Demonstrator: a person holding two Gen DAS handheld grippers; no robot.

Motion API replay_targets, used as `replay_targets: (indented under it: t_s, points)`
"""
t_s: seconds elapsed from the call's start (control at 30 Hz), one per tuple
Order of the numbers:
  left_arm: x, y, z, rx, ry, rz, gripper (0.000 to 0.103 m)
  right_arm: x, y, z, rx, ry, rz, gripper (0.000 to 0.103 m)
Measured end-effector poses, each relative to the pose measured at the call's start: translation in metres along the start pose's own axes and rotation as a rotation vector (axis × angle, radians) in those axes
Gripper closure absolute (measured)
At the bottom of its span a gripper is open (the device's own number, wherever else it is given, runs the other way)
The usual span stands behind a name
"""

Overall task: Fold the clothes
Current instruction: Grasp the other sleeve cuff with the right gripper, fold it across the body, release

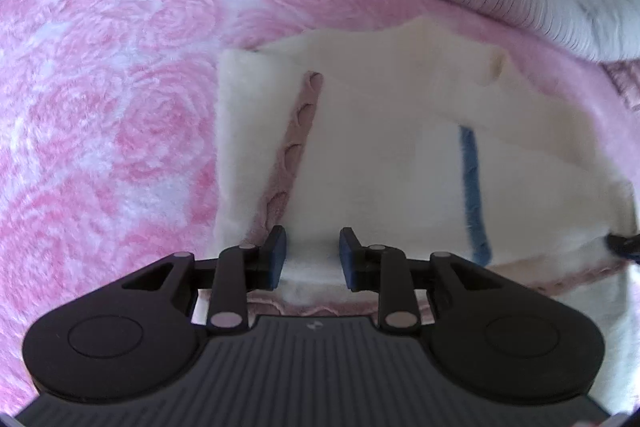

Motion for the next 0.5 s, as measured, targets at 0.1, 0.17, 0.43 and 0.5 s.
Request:
replay_targets:
  t_s: [0.1,0.17,0.43,0.5]
  points:
    - [-0.017,0.001,0.015,-0.017,-0.064,0.013,0.079,-0.025,-0.001,0.021,0.102,0.057,-0.006,0.083]
    - [-0.028,-0.004,0.025,-0.035,-0.091,-0.002,0.079,-0.042,-0.004,0.050,0.188,0.043,0.004,0.067]
    - [-0.054,-0.039,0.047,-0.189,-0.168,-0.063,0.079,-0.107,-0.052,0.250,0.818,-0.066,0.115,0.047]
    - [-0.055,-0.044,0.049,-0.214,-0.169,-0.073,0.079,-0.122,-0.062,0.294,0.966,-0.077,0.183,0.047]
Point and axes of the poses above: each gripper's, at about its wrist camera, not at the fingertips, and x roughly the way its jaws point, z to its right, y to its top, the point moved 6 cm from there along x, roughly the way its jaws point, and after that the axes turned 6 degrees about -y, right-handed, at the moved point
